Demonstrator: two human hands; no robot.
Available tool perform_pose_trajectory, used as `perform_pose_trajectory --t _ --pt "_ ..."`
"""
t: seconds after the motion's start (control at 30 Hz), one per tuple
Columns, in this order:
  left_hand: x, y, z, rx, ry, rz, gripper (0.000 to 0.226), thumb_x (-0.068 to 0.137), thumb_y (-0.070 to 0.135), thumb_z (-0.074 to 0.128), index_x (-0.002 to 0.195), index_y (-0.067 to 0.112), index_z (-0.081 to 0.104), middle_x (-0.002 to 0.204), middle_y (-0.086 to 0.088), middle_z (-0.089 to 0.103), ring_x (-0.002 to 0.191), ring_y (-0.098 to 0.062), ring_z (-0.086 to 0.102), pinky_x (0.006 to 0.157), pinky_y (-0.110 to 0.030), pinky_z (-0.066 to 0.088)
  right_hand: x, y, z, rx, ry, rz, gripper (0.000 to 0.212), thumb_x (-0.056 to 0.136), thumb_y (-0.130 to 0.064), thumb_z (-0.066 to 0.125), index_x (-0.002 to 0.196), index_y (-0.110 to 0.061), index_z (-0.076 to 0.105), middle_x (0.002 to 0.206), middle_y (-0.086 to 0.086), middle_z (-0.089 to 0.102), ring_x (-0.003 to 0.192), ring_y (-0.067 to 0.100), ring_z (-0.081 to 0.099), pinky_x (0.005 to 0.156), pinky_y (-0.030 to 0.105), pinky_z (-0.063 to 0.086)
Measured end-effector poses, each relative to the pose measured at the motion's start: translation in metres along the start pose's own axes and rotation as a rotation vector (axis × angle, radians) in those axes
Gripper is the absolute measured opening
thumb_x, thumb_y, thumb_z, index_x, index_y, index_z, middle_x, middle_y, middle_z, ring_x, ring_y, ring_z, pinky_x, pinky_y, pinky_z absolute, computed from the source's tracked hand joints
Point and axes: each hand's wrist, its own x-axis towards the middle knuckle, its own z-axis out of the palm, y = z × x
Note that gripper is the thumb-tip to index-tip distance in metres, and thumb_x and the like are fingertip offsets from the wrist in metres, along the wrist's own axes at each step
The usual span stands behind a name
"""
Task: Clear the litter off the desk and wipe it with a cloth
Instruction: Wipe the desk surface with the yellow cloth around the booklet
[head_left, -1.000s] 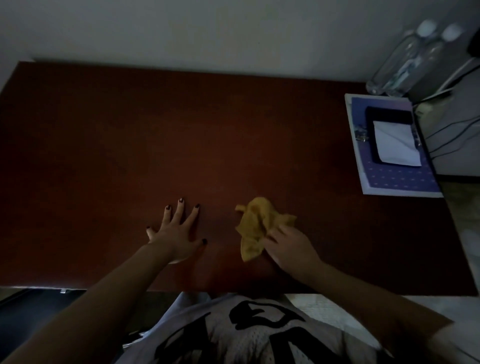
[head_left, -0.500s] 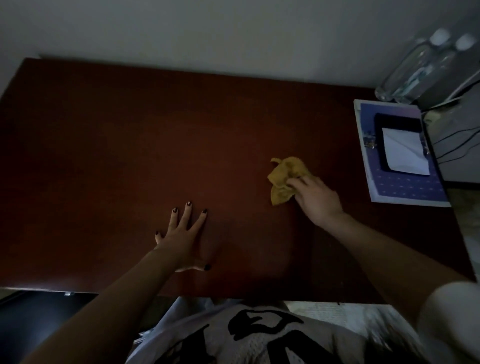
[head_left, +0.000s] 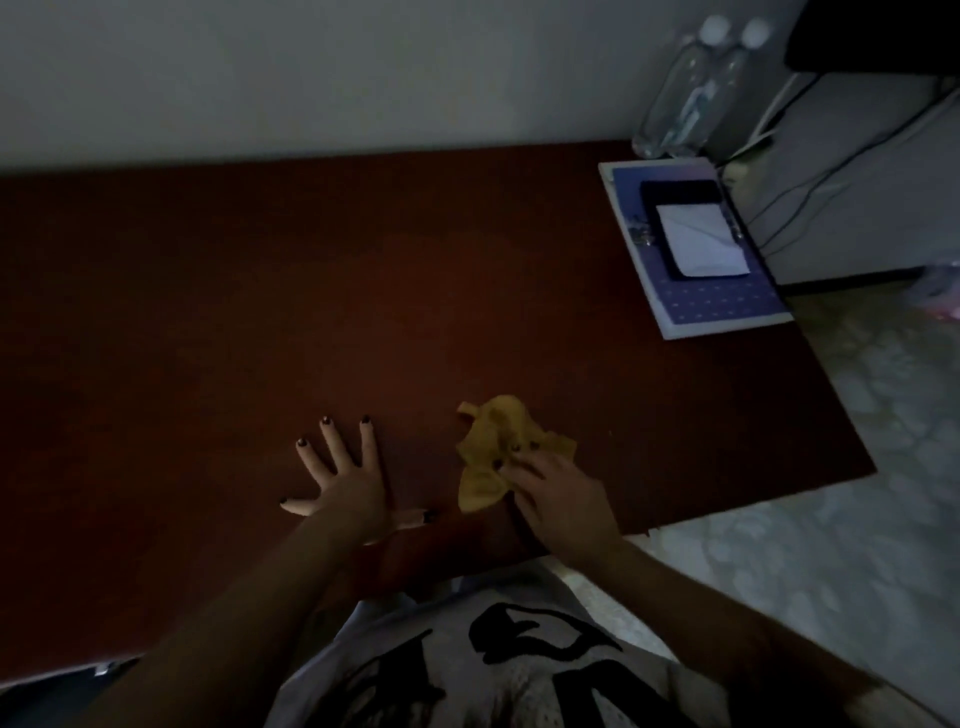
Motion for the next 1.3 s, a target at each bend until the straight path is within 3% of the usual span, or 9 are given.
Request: perform_pose_trajectory --t 0.07,0.2,0.33,0.43,0.6,0.87,1.03,1.17,1.3 --pt "0.000 0.006 -0.001 0.010 -0.009 -0.018 0.142 0.057 0.075 0.067 0.137 0.026 -0.039 0.140 -0.015 -0.049 0.133 -0.046 -0.033 0.100 -0.075 0.019 -0.028 -0.002 0.007 0.017 -0.013 -0.057 0.037 0.063 -0.016 0.084 0.097 -0.024 0.073 0.104 -0.002 0.070 0.091 0.020 0.068 0.045 0.028 0.053" --pt "0.002 0.003 0.001 0.024 -0.017 -0.020 0.144 0.056 0.075 0.067 0.134 0.026 -0.043 0.137 -0.017 -0.052 0.132 -0.047 -0.034 0.101 -0.075 0.018 -0.065 0.028 -0.002 -0.016 -0.060 -0.117 0.041 0.061 -0.015 0.086 0.099 -0.025 0.073 0.111 -0.004 0.069 0.098 0.016 0.067 0.064 0.022 0.054" --pt "0.002 0.001 0.003 0.025 -0.017 0.001 0.144 0.054 0.079 0.065 0.134 0.026 -0.043 0.137 -0.016 -0.052 0.131 -0.048 -0.034 0.100 -0.075 0.018 -0.090 0.089 -0.025 -0.057 -0.004 0.185 0.043 0.071 -0.007 0.079 0.111 -0.020 0.069 0.117 0.002 0.065 0.097 0.021 0.067 0.061 0.025 0.051" --pt "0.005 0.000 0.005 0.019 -0.007 0.007 0.145 0.051 0.080 0.065 0.134 0.028 -0.042 0.138 -0.014 -0.051 0.132 -0.047 -0.033 0.100 -0.075 0.019 -0.095 0.118 -0.030 -0.056 0.105 0.486 0.034 0.090 -0.013 0.060 0.123 -0.020 0.062 0.130 0.001 0.058 0.111 0.022 0.059 0.073 0.031 0.051" --pt "0.005 -0.003 0.008 -0.011 0.020 0.015 0.146 0.048 0.078 0.068 0.134 0.032 -0.041 0.139 -0.010 -0.050 0.133 -0.045 -0.033 0.099 -0.076 0.017 -0.069 0.072 -0.004 -0.008 0.239 0.814 0.033 0.093 -0.016 0.051 0.125 -0.020 0.059 0.138 0.003 0.049 0.118 0.025 0.051 0.080 0.040 0.050" --pt "0.007 -0.004 0.011 -0.009 0.060 0.019 0.147 0.045 0.079 0.068 0.137 0.033 -0.037 0.142 -0.009 -0.047 0.135 -0.043 -0.031 0.098 -0.076 0.016 -0.059 -0.006 0.016 -0.043 0.147 0.171 0.038 0.051 -0.013 0.088 0.086 -0.021 0.075 0.093 0.002 0.071 0.080 0.023 0.068 0.052 0.023 0.052" --pt "0.011 -0.006 0.014 -0.002 0.086 0.016 0.148 0.043 0.080 0.068 0.137 0.034 -0.036 0.143 -0.007 -0.045 0.136 -0.042 -0.030 0.098 -0.077 0.017 -0.056 0.016 0.008 -0.129 0.050 -0.201 0.028 0.065 -0.019 0.077 0.092 -0.025 0.074 0.099 -0.003 0.071 0.087 0.018 0.067 0.051 0.021 0.051" --pt "0.013 -0.009 0.015 -0.001 0.091 0.014 0.147 0.043 0.081 0.067 0.137 0.035 -0.037 0.143 -0.007 -0.047 0.136 -0.041 -0.030 0.099 -0.076 0.018 -0.047 0.067 -0.018 -0.191 0.077 0.029 0.035 0.064 -0.014 0.082 0.096 -0.025 0.073 0.104 -0.002 0.069 0.092 0.021 0.066 0.051 0.026 0.052" --pt "0.007 -0.012 0.017 0.023 0.100 0.032 0.139 0.052 0.081 0.063 0.139 0.033 -0.033 0.146 -0.009 -0.043 0.138 -0.042 -0.026 0.102 -0.073 0.019 -0.038 0.128 -0.037 -0.221 0.007 0.355 0.031 0.095 -0.023 0.051 0.124 -0.027 0.060 0.133 -0.003 0.054 0.124 0.025 0.045 0.080 0.036 0.050"
